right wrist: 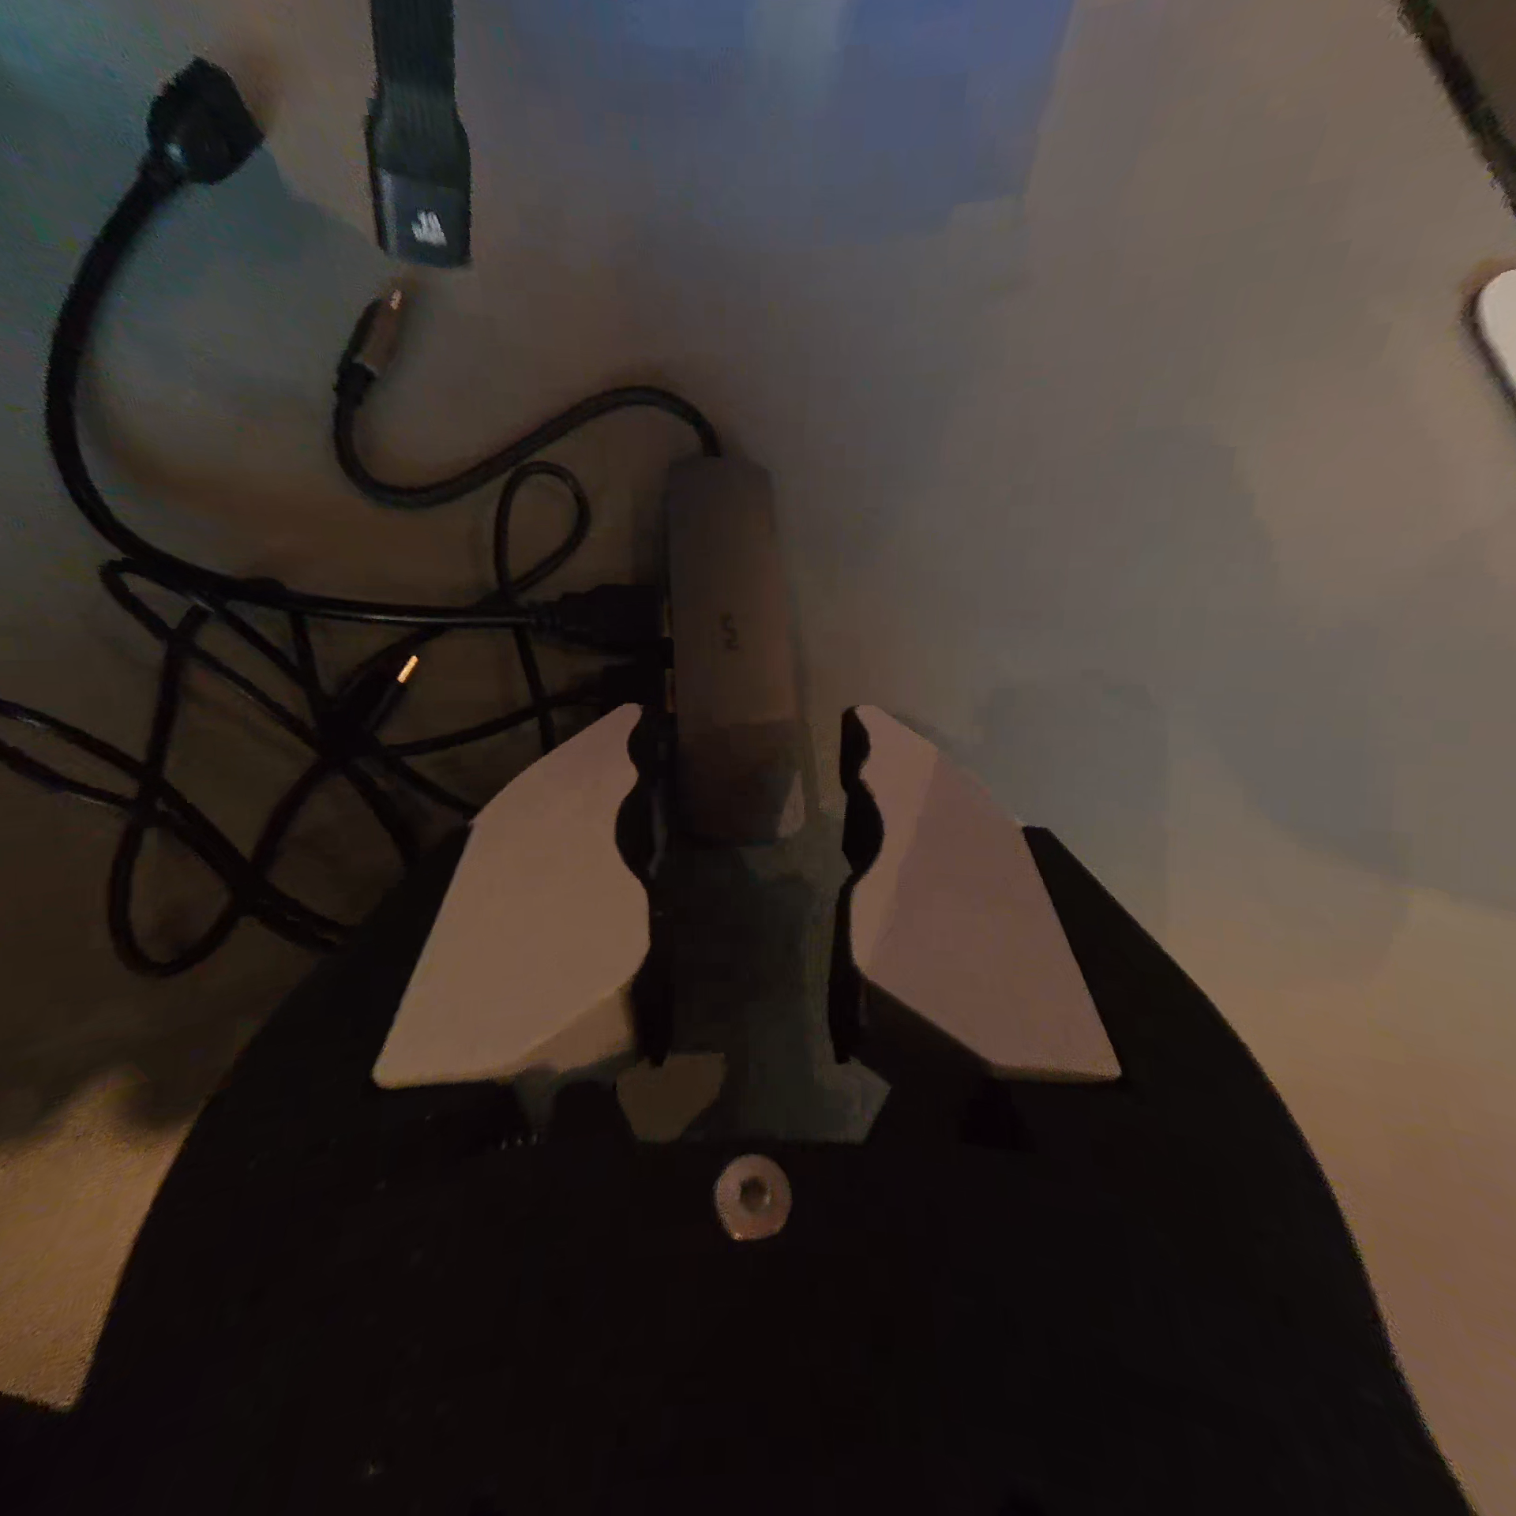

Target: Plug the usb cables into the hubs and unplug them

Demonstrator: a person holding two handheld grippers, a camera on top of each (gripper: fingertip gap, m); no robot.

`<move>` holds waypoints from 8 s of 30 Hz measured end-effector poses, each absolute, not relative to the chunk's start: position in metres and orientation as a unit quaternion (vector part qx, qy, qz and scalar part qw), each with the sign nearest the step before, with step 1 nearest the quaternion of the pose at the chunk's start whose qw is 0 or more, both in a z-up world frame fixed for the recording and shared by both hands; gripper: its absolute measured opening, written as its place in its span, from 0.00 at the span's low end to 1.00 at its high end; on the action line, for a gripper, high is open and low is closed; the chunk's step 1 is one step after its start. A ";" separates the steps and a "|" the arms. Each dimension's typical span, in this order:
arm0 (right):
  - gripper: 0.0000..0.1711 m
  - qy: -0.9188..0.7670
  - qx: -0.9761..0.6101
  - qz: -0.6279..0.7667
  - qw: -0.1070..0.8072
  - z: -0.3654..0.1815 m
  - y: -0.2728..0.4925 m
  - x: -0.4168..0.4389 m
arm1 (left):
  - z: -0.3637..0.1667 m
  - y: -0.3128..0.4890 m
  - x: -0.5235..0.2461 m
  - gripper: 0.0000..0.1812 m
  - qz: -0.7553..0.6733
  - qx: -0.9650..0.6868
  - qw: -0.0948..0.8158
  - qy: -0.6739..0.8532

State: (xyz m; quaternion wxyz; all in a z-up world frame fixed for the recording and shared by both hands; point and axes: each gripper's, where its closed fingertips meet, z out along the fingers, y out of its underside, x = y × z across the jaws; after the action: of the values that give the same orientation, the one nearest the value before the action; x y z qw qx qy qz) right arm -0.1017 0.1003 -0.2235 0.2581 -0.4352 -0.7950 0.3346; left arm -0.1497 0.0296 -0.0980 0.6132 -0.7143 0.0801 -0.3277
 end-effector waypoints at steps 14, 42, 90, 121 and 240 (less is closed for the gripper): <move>0.23 -0.649 -0.369 0.589 0.309 -0.121 0.079 -0.100 | -0.070 0.029 -0.171 0.06 -0.389 -0.643 0.660 -0.011; 0.22 -0.528 -0.326 0.727 0.293 -0.061 0.031 -0.129 | -0.103 0.033 -0.110 0.06 -0.257 -0.743 0.593 0.173; 0.18 -0.567 -0.372 0.680 0.278 -0.052 0.006 -0.174 | -0.081 0.010 -0.145 0.06 -0.362 -0.613 0.689 0.132; 0.07 -0.622 -0.406 0.588 0.320 -0.057 -0.002 -0.170 | -0.092 0.009 -0.137 0.06 -0.404 -0.595 0.679 0.148; 0.31 -0.797 -0.460 0.306 0.245 -0.238 0.083 -0.081 | -0.145 0.011 -0.174 0.06 -0.092 -0.820 0.542 0.160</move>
State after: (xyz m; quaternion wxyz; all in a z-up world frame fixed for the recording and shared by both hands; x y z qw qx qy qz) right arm -0.0810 0.0831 -0.2377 0.2448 -0.4598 -0.7969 0.3059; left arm -0.1745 0.0105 -0.1450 0.5421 -0.8199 0.1596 -0.0916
